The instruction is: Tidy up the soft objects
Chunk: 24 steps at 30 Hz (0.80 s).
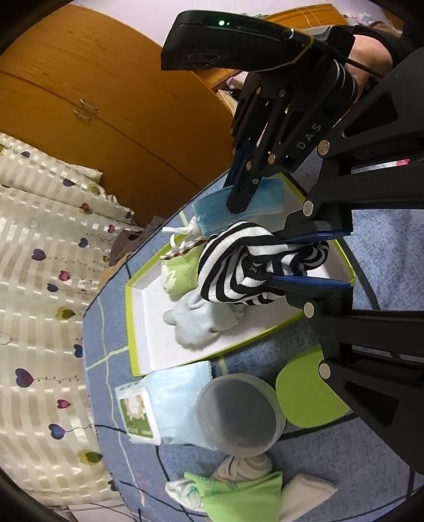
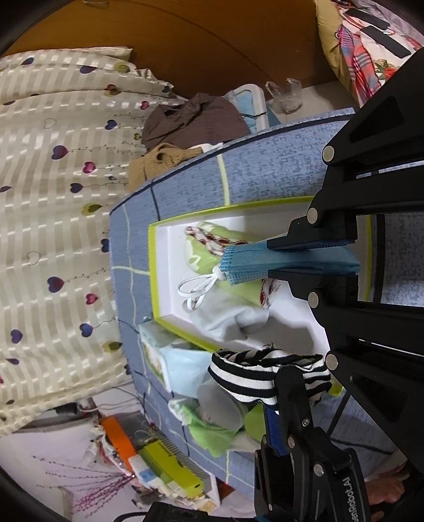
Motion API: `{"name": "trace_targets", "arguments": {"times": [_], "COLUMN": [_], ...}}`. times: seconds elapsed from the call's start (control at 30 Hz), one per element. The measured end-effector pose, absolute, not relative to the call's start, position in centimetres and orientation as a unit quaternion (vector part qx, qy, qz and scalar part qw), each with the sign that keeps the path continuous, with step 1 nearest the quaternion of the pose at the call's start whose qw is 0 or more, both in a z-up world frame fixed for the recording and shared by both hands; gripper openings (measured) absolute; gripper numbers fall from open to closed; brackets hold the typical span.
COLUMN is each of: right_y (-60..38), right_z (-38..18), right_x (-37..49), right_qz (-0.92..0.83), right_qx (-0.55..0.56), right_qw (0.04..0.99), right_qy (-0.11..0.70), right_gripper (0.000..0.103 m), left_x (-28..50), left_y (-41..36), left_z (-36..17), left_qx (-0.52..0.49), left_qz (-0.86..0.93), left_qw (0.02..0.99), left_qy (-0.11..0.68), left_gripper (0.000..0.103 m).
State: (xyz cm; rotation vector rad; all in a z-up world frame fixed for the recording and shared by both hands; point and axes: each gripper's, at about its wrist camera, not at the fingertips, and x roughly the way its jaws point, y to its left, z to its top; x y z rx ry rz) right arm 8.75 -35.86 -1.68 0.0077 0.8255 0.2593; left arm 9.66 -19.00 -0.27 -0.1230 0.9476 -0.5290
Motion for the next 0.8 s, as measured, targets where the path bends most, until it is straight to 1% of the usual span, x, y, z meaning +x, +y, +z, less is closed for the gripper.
{"name": "trace_targets", "arguments": {"times": [0.3, 0.8], "right_y": [-35.8, -36.4], "right_z": [-3.2, -3.3], "right_x": [10.4, 12.8], "right_qz": [0.13, 0.143], "right_qx": [0.002, -0.004], "right_qw": [0.901, 0.901], "right_qy": [0.413, 0.409], "right_gripper": [0.01, 0.01], "left_x": [10.5, 11.5], "left_y": [-19.7, -20.7], "left_z": [-1.8, -2.5], "left_qx": [-0.059, -0.058], "left_qz": [-0.253, -0.253], "left_qw": [0.843, 0.837], "left_qy": [0.471, 0.482], "left_gripper": [0.019, 0.019]}}
